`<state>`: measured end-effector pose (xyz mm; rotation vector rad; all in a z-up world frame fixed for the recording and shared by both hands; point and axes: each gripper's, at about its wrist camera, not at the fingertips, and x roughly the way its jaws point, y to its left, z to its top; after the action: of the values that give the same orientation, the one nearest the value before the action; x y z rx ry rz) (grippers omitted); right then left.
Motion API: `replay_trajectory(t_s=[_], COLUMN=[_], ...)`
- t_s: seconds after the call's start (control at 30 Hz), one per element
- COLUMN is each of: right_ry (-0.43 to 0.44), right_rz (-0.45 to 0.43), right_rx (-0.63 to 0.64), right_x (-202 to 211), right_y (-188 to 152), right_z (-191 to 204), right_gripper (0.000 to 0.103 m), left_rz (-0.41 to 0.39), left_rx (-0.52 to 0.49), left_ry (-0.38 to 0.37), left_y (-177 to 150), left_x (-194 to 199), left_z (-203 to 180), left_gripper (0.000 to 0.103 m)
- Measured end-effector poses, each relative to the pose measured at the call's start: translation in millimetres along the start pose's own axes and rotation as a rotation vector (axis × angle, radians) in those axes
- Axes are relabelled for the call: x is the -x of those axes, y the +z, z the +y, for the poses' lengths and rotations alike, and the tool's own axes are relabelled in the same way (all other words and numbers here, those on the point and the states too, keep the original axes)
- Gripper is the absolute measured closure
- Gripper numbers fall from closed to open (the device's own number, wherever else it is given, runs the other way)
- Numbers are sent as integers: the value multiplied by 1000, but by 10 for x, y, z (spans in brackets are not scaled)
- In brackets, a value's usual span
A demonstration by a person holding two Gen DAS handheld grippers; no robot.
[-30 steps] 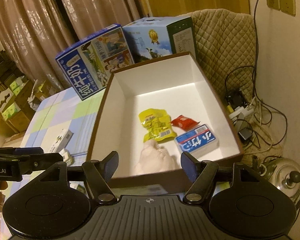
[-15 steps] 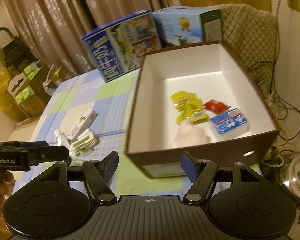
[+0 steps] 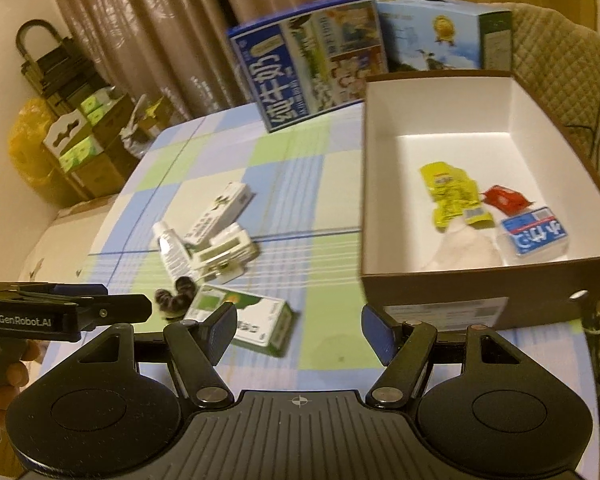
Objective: Organize objects
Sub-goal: 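Move both tools back over the loose items on the table, then grasp the green-and-white medicine box with the right tool while the left tool grasps the brown scrunchie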
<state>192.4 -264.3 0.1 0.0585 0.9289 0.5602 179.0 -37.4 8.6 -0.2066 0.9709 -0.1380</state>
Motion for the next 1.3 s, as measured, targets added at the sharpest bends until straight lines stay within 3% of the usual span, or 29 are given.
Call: replay_trajectory(t_s=[0.53,1.3], right_ry=[44,157], right_rz=[102,130], right_rx=[102,159], right_x=[-512,-1407], right_y=[-119,118], right_z=[383,294], right_gripper=[37,37], left_rz=[37,88], left_rx=[102,172], left_ry=[91,163], left_y=[-198,-222], left_x=[-13,-381], left_z=[611,1069], left_gripper=[10,10])
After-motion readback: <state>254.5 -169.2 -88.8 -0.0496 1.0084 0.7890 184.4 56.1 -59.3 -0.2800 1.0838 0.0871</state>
